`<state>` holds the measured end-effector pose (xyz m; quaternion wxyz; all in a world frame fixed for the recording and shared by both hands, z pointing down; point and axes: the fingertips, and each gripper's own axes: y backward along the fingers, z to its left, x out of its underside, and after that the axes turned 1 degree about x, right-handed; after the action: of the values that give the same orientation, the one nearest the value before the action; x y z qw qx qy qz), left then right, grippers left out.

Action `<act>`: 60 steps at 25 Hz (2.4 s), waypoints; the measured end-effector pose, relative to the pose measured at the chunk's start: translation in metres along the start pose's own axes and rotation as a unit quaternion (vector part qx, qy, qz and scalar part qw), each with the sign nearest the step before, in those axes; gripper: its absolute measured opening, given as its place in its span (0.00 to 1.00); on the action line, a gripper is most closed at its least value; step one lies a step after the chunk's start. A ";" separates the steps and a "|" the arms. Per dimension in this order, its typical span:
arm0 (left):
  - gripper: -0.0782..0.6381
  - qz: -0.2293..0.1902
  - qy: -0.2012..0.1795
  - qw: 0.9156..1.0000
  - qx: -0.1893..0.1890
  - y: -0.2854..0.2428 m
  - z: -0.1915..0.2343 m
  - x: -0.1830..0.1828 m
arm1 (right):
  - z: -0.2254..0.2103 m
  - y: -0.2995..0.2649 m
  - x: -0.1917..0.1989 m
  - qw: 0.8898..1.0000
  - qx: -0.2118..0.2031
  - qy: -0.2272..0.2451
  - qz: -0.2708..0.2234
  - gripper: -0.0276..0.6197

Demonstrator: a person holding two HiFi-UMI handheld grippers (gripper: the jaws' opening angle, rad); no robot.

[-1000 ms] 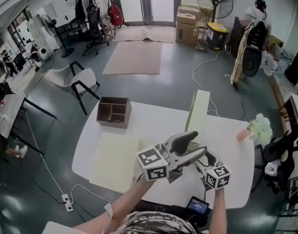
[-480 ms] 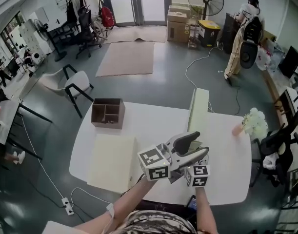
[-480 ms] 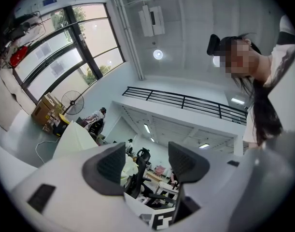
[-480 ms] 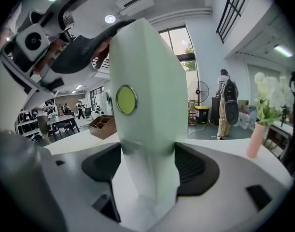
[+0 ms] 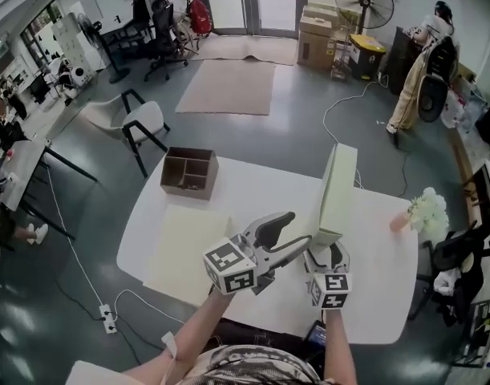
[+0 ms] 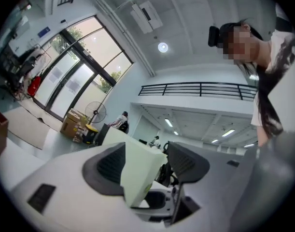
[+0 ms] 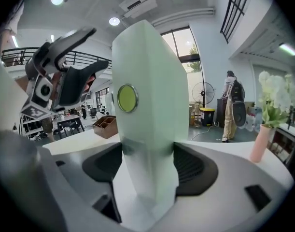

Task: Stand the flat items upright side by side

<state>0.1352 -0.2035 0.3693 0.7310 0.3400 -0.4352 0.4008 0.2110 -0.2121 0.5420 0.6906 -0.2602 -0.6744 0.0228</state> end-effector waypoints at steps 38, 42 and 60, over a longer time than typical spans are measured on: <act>0.49 0.151 -0.062 0.937 -0.308 0.293 0.115 0.069 | 0.030 0.020 0.040 0.996 0.038 -0.083 0.026 0.59; 0.50 0.171 -0.042 0.934 -0.312 0.351 0.143 0.071 | 0.067 0.020 0.050 0.990 0.061 -0.120 0.030 0.59; 0.59 0.243 0.121 0.910 -0.312 0.483 0.149 0.166 | 0.230 -0.113 0.061 0.973 -0.143 -0.108 0.147 0.65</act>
<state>-0.2948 -0.0654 0.6498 0.7270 -0.0729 -0.5158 0.4474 -0.0361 -0.2106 0.6322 0.5584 -0.4486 -0.6956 0.0553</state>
